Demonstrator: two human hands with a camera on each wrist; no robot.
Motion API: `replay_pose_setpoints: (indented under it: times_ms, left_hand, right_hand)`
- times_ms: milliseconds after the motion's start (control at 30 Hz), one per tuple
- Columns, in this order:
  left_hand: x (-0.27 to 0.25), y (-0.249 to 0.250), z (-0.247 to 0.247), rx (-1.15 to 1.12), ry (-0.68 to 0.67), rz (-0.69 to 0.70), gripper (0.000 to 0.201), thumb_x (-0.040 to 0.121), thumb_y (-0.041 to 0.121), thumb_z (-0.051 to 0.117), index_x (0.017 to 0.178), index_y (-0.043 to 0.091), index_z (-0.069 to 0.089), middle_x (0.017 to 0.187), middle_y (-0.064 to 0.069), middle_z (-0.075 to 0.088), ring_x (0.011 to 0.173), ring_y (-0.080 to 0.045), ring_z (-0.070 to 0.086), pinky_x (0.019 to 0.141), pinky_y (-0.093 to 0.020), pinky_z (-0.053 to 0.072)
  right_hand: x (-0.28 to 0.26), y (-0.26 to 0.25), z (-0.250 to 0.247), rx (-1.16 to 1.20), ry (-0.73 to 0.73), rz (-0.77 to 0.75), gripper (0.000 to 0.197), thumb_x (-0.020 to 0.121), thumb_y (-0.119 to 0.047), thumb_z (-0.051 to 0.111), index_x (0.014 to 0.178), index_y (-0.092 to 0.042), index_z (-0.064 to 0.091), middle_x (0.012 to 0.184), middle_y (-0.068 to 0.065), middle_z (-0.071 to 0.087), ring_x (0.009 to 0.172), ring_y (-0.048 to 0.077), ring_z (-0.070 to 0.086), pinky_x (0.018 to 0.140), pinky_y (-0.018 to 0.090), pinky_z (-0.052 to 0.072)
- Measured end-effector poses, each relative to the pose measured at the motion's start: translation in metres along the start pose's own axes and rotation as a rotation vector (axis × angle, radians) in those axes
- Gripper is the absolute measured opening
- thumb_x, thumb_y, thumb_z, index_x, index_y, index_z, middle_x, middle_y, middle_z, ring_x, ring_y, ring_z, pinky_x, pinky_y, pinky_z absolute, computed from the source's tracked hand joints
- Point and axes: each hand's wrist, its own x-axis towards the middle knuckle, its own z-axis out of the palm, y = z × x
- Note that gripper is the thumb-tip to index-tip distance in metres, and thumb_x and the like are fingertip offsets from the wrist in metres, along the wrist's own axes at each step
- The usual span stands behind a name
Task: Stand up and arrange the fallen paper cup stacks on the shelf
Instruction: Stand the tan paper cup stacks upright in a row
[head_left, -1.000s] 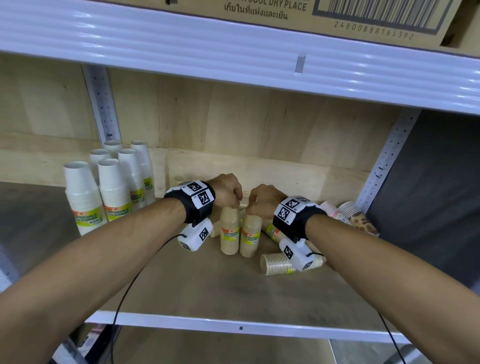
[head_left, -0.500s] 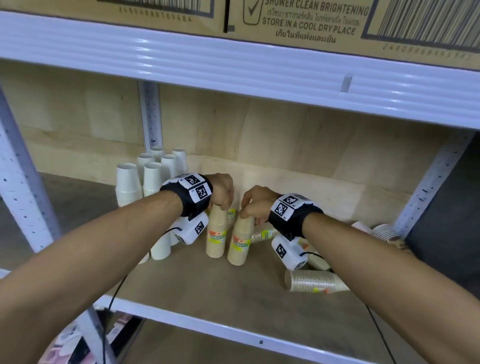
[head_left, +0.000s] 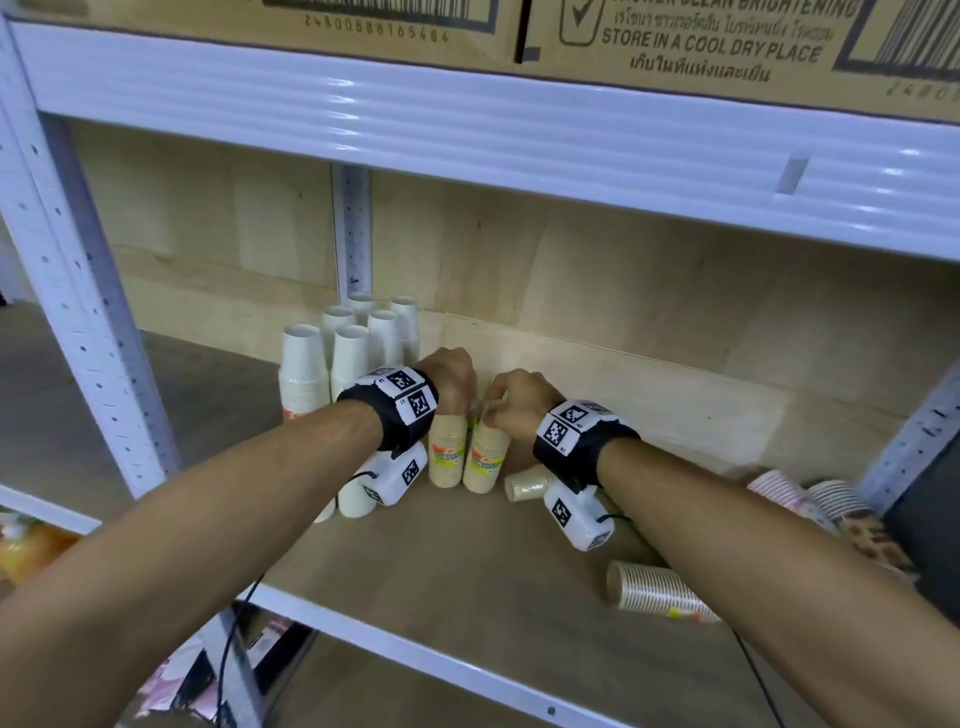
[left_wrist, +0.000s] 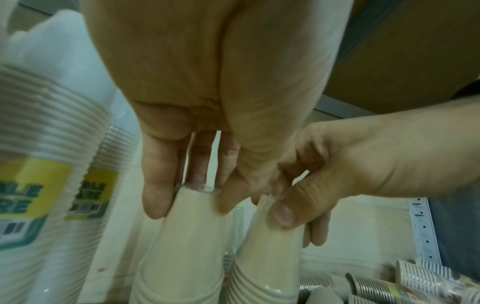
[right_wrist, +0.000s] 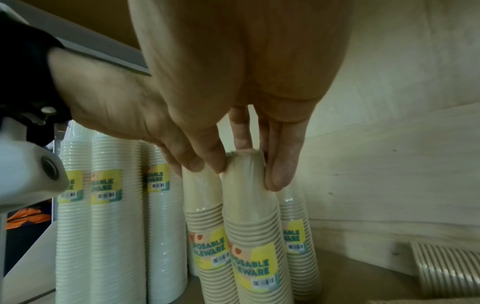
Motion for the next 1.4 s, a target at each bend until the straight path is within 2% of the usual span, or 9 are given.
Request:
replay_pose_setpoints:
  times_ms: [100, 400, 600, 733, 833, 933, 1100, 1267, 1400]
  left_hand:
    - [0.004, -0.001, 0.005, -0.041, 0.019, -0.021, 0.026, 0.088, 0.004, 0.061, 0.113, 0.002, 0.069, 0.118, -0.011, 0.066, 0.106, -0.026, 0.064, 0.086, -0.032, 0.054]
    - [0.014, -0.005, 0.017, -0.041, 0.011, -0.016, 0.028, 0.088, 0.008, 0.064, 0.115, 0.002, 0.068, 0.118, -0.013, 0.066, 0.106, -0.028, 0.063, 0.09, -0.036, 0.055]
    - [0.021, -0.01, 0.022, -0.042, 0.017, -0.012, 0.026, 0.089, 0.01, 0.061, 0.114, 0.006, 0.068, 0.118, -0.01, 0.066, 0.106, -0.027, 0.063, 0.09, -0.036, 0.055]
    - [0.025, -0.012, 0.019, -0.069, 0.024, 0.013, 0.02, 0.087, 0.01, 0.064, 0.106, 0.008, 0.072, 0.109, -0.008, 0.069, 0.099, -0.025, 0.065, 0.087, -0.037, 0.056]
    - [0.027, -0.012, 0.013, -0.077, 0.046, 0.033, 0.019, 0.085, 0.01, 0.064, 0.102, 0.013, 0.072, 0.108, -0.004, 0.068, 0.097, -0.023, 0.065, 0.083, -0.034, 0.056]
    - [0.029, -0.008, 0.006, -0.109, 0.076, 0.057, 0.023, 0.081, 0.016, 0.068, 0.102, 0.024, 0.068, 0.113, 0.002, 0.06, 0.103, -0.02, 0.06, 0.085, -0.03, 0.052]
    - [0.03, 0.015, -0.001, -0.184, 0.11, 0.142, 0.027, 0.083, 0.02, 0.07, 0.11, 0.022, 0.068, 0.114, 0.001, 0.059, 0.103, -0.017, 0.057, 0.082, -0.025, 0.046]
    - [0.025, 0.05, 0.005, -0.223, 0.105, 0.265, 0.033, 0.085, 0.018, 0.071, 0.118, 0.016, 0.068, 0.115, -0.004, 0.062, 0.109, -0.019, 0.059, 0.088, -0.026, 0.047]
    - [0.023, 0.07, 0.025, -0.21, 0.038, 0.294, 0.035, 0.084, 0.02, 0.071, 0.118, 0.017, 0.067, 0.114, -0.003, 0.06, 0.107, -0.02, 0.058, 0.086, -0.025, 0.044]
  right_hand:
    - [0.006, 0.003, 0.005, 0.009, 0.024, 0.001, 0.027, 0.081, -0.019, 0.069, 0.107, -0.014, 0.066, 0.105, 0.009, 0.066, 0.095, 0.027, 0.064, 0.069, 0.026, 0.045]
    - [0.02, 0.009, 0.019, 0.027, 0.044, 0.01, 0.023, 0.082, -0.018, 0.063, 0.105, -0.014, 0.067, 0.108, 0.009, 0.067, 0.096, 0.028, 0.064, 0.072, 0.027, 0.049]
    - [0.027, 0.014, 0.021, 0.037, 0.049, 0.006, 0.023, 0.084, -0.023, 0.062, 0.105, -0.014, 0.067, 0.106, 0.009, 0.068, 0.094, 0.028, 0.064, 0.078, 0.032, 0.053]
    - [0.028, 0.018, 0.018, 0.043, 0.012, -0.005, 0.033, 0.081, -0.025, 0.066, 0.112, -0.015, 0.064, 0.108, 0.005, 0.065, 0.097, 0.026, 0.063, 0.078, 0.031, 0.05]
    - [0.026, 0.022, 0.012, 0.027, 0.021, -0.017, 0.034, 0.078, -0.022, 0.068, 0.11, -0.011, 0.063, 0.101, 0.007, 0.067, 0.095, 0.028, 0.064, 0.081, 0.037, 0.055]
    - [0.022, 0.029, 0.003, -0.013, 0.025, -0.007, 0.046, 0.078, -0.028, 0.07, 0.122, -0.019, 0.061, 0.109, 0.003, 0.064, 0.103, 0.025, 0.062, 0.086, 0.035, 0.052]
    - [0.011, 0.05, -0.019, -0.071, 0.015, 0.047, 0.055, 0.073, -0.04, 0.072, 0.125, -0.03, 0.057, 0.116, 0.001, 0.061, 0.104, 0.022, 0.06, 0.09, 0.036, 0.051]
    - [-0.013, 0.081, -0.033, -0.16, 0.0, 0.148, 0.057, 0.067, -0.048, 0.068, 0.121, -0.037, 0.056, 0.116, -0.003, 0.059, 0.102, 0.02, 0.059, 0.085, 0.034, 0.05]
    - [-0.038, 0.109, -0.04, -0.197, -0.068, 0.211, 0.057, 0.073, -0.045, 0.072, 0.125, -0.031, 0.055, 0.117, -0.002, 0.058, 0.1, 0.02, 0.06, 0.078, 0.027, 0.047]
